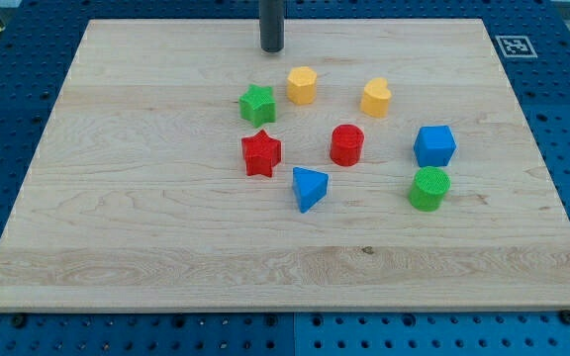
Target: Move arm at center right
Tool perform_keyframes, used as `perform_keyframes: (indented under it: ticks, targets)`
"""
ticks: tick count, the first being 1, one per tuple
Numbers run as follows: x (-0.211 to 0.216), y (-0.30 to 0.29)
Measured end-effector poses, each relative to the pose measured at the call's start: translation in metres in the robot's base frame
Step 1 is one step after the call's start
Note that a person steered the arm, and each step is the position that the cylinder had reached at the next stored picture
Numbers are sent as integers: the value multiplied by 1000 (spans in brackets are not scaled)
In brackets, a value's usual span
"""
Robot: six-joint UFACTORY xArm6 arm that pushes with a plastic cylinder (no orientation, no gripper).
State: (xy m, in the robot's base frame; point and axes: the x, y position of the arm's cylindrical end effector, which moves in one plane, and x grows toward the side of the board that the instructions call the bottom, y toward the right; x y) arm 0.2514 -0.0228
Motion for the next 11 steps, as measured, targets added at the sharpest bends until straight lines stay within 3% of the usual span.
perform_keyframes:
  ticks: [1, 3, 5, 6, 11]
  targets:
    - [0, 1]
    - [7, 154]
    - [118, 281]
    - [144, 313]
    - [144, 230]
